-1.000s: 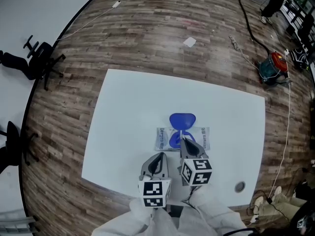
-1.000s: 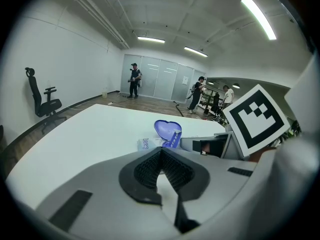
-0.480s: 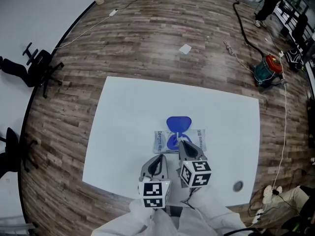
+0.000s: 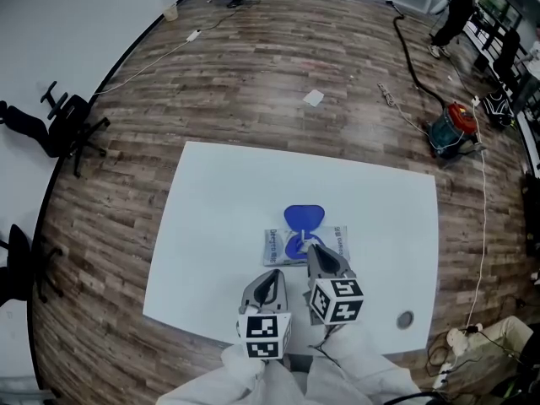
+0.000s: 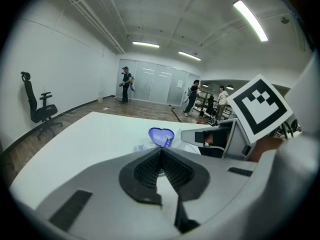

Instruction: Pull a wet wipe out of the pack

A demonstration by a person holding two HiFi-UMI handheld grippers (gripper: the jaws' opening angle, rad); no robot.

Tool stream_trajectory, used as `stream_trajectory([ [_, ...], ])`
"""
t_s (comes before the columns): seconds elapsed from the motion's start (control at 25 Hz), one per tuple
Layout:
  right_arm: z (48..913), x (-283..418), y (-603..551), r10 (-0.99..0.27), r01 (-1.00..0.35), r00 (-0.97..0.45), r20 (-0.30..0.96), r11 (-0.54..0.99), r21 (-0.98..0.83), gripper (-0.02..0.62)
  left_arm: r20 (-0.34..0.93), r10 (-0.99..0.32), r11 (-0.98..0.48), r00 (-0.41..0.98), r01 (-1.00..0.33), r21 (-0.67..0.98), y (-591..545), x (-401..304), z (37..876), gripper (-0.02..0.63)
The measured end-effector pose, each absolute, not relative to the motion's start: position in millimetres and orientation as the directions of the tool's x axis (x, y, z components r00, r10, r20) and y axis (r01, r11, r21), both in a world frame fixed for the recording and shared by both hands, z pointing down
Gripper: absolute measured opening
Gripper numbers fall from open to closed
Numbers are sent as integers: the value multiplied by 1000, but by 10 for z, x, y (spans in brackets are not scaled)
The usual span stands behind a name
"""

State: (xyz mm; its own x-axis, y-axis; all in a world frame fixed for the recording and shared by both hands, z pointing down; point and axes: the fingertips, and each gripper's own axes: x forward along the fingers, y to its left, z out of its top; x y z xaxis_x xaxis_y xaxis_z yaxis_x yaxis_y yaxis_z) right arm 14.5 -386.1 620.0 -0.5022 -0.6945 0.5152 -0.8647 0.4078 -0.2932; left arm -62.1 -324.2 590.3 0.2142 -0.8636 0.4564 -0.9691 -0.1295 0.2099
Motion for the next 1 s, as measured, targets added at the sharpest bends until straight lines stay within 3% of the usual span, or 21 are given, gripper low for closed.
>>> stream_trajectory([
  [1.0,5634,293,-3733,-754,-866,-499,428,418,-275,16,385,-895,-154,227,-965,210,-3233,-564,5582,-3],
])
